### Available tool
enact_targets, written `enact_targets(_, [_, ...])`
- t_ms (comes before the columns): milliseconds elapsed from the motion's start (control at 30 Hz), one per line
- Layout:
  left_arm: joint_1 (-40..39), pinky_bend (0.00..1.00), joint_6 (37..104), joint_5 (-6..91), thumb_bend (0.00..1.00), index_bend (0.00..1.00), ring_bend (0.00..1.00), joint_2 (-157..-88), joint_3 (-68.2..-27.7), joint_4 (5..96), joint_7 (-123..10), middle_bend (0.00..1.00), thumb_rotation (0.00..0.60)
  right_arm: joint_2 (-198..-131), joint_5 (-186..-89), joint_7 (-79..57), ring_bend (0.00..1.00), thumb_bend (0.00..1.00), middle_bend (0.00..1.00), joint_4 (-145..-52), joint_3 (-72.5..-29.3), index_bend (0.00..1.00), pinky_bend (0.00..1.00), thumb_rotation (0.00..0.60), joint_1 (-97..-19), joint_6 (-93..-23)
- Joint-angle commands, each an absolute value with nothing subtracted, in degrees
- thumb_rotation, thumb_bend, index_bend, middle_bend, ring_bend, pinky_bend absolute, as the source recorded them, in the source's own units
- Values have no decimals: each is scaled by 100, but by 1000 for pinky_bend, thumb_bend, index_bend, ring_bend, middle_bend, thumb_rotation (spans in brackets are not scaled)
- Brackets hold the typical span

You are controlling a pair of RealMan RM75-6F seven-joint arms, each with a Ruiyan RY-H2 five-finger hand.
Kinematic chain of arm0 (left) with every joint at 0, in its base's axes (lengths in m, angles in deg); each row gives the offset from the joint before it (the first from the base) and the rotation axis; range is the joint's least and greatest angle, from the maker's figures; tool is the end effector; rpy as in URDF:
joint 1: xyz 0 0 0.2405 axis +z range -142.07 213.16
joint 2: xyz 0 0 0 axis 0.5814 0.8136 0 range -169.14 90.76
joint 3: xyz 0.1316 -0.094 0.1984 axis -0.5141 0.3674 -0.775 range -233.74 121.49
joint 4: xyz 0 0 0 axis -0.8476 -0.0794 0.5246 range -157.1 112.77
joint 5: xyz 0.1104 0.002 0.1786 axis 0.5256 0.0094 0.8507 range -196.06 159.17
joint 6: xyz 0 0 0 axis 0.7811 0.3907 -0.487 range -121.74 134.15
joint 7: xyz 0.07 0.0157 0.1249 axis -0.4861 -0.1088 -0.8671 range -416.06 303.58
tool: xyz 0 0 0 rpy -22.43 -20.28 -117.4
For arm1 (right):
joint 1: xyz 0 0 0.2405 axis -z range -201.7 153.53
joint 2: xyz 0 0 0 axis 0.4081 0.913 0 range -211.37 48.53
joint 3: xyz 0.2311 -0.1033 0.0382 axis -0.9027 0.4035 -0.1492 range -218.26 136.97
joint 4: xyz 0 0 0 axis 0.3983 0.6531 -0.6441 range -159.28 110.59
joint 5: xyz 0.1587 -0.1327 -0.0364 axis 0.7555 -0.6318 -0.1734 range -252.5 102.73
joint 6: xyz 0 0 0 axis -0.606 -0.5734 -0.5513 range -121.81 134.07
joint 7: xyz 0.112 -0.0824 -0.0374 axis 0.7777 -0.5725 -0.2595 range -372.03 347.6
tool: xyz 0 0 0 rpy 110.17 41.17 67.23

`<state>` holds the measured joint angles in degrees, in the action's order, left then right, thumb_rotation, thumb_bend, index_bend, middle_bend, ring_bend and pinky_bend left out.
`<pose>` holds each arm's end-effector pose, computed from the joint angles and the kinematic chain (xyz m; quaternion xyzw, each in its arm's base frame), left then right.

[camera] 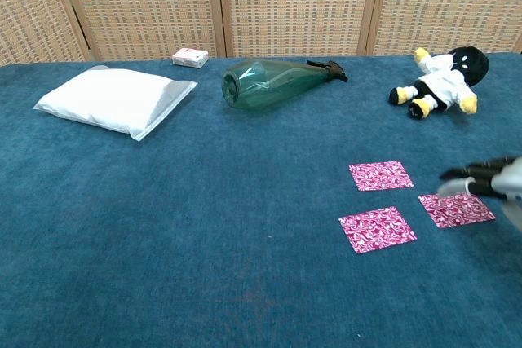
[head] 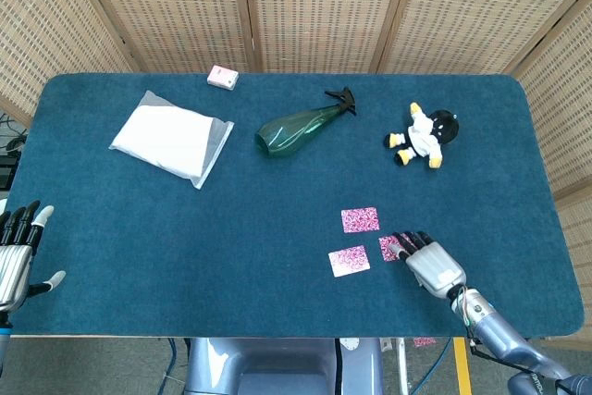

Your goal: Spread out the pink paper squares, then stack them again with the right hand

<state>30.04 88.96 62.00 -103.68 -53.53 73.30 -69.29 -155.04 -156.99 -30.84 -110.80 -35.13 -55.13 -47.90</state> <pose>-0.3126 0.1821 0.1505 -0.6115 -0.3703 -0.3109 0.6263 -0.2669 -0.2620 0.0318 0.8408 -0.2931 0.2036 0.4070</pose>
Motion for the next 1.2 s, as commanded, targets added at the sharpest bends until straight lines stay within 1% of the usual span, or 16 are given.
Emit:
enact_targets(33, [3002,0,8893,6201,153,0,0,-10367,-5355,7329,-6934,0,600,-15636,-16148,-2424,0,520,0,-10794,-3832,101,112,600,-5451,-5418])
enact_targets(100, [3001,0,8892,6202,153,0,0,-10366,-5356,7330,-6938,0,600,-15644,-16122,-2352,0,458,0,-10778,-3942,105,112,600,-5512,-5404])
enact_targets(133, [3001,0,8890,6202,153,0,0,-10365,-5357,7331,-6938,0,600,-15653,-16076,-2332,0,443,0,-10778,-4013,117,112,600,-5551,-5376])
enact_targets(233, [3001,0,8885,6197,152,0,0,-10359,-5357,7338,-6926,0,600,-15756,-15761,-2380,0,435,0,-10764,-4300,166,112,600,-5720,-5170])
enact_targets(433, [2993,0,8852,6184,152,0,0,-10342,-5361,7344,-6901,0,600,-16001,-15204,-2649,0,363,0,-10833,-4597,183,112,600,-5925,-4838])
enact_targets(633, [2980,0,8803,6163,152,0,0,-10313,-5367,7360,-6879,0,600,-16362,-14448,-3178,0,363,0,-10836,-4830,193,112,600,-6128,-4548])
enact_targets(733, [2976,0,8784,6150,152,0,0,-10299,-5369,7371,-6866,0,600,-16559,-13847,-3543,0,363,0,-10825,-4981,193,112,600,-6272,-4417])
enact_targets(867, [2970,0,8763,6134,152,0,0,-10287,-5369,7386,-6854,0,600,-16705,-13419,-3854,0,358,0,-10802,-5051,192,112,600,-6383,-4411])
enact_targets(1067, [2966,0,8746,6129,152,0,0,-10271,-5374,7395,-6837,0,600,-16866,-13003,-4094,0,311,0,-10749,-5059,206,112,600,-6507,-4389])
enact_targets(1200, [2968,0,8753,6129,152,0,0,-10273,-5374,7395,-6829,0,600,-17030,-12722,-4140,0,311,0,-10603,-5063,210,112,600,-6594,-4338])
